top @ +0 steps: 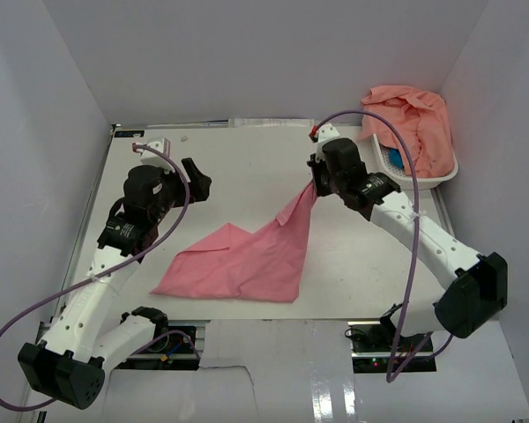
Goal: Fold and stack the t-shirts
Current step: Move the tshirt to the center of the board, then flatten out the tshirt
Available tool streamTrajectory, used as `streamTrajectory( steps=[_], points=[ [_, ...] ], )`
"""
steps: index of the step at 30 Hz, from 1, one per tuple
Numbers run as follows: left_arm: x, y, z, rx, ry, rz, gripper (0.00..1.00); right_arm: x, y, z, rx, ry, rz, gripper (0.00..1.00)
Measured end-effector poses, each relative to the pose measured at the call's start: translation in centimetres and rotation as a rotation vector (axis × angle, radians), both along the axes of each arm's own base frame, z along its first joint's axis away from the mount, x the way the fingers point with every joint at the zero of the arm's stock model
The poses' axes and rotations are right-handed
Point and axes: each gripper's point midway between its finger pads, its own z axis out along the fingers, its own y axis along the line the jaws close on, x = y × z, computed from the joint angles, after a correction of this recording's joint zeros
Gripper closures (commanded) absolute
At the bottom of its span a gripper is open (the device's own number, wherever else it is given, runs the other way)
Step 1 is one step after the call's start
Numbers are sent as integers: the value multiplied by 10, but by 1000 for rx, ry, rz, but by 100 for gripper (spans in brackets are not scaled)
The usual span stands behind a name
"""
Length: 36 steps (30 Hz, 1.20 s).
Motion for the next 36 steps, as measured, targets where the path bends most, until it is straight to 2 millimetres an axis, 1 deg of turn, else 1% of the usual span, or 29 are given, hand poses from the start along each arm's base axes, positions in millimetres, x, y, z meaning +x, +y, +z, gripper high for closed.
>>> streamTrajectory(
  steps=[3, 4, 6, 7, 8, 9, 10, 11, 12, 13, 14, 16, 17, 18, 19, 21, 22, 23, 25, 27, 28, 31, 36],
  points=[
    [4, -2, -10, 10, 29, -1, 2, 21, -20, -34, -58, 70, -104, 92],
    [6, -2, -14, 14, 41, -1, 2, 30, -33, -45, -78, 96, -151, 92],
    [9, -3, -21, 22, 65, -1, 2, 47, -57, -59, -107, 131, -242, 92],
    [9, -3, -24, 25, 75, -1, 2, 57, -73, -64, -118, 145, -298, 87],
    [10, -4, -27, 28, 82, -2, 2, 62, -82, -66, -126, 154, -330, 59],
    [10, -4, -28, 29, 87, -2, 2, 70, -92, -68, -124, 165, -372, 53],
    [10, -4, -29, 30, 90, -3, 2, 77, -103, -67, -138, 176, -406, 50],
    [10, -4, -30, 31, 93, -3, 2, 82, -108, -64, -142, 178, -429, 49],
    [10, -4, -30, 32, 96, -4, 2, 87, -111, -61, -142, 177, -443, 41],
    [10, -4, -31, 33, 98, -5, 2, 89, -110, -60, -139, 176, -447, 32],
    [10, -4, -32, 33, 100, -5, 2, 88, -107, -61, -142, 176, -440, 10],
    [10, -5, -33, 33, 105, -11, 2, 78, -96, -69, -155, 185, -404, 9],
    [10, -6, -34, 33, 108, -13, 2, 68, -89, -78, -168, 197, -370, 8],
    [10, -7, -35, 33, 112, -17, 2, 58, -81, -87, -175, 209, -332, 8],
    [10, -7, -37, 34, 117, -20, 2, 43, -74, -100, -192, 235, -288, 8],
    [11, -8, -39, 36, 124, -23, 2, 20, -62, -120, -212, 280, -214, 12],
    [11, -8, -40, 37, 127, -24, 2, 12, -58, -128, -222, 300, -187, 15],
    [11, -8, -41, 38, 129, -24, 2, 7, -55, -134, -233, 315, -169, 26],
    [11, -9, -41, 38, 131, -26, 2, 5, -53, -140, -243, 328, -150, 31],
    [11, -9, -41, 38, 131, -27, 2, 7, -49, -146, -242, 330, -142, 32],
    [11, -9, -41, 38, 132, -26, 2, 7, -48, -151, -248, 339, -140, 34],
    [11, -9, -41, 38, 132, -27, 2, 7, -41, -168, -269, 365, -124, 45],
    [11, -9, -42, 38, 135, -27, 2, 4, -29, -196, -304, 412, -92, 43]
  ],
)
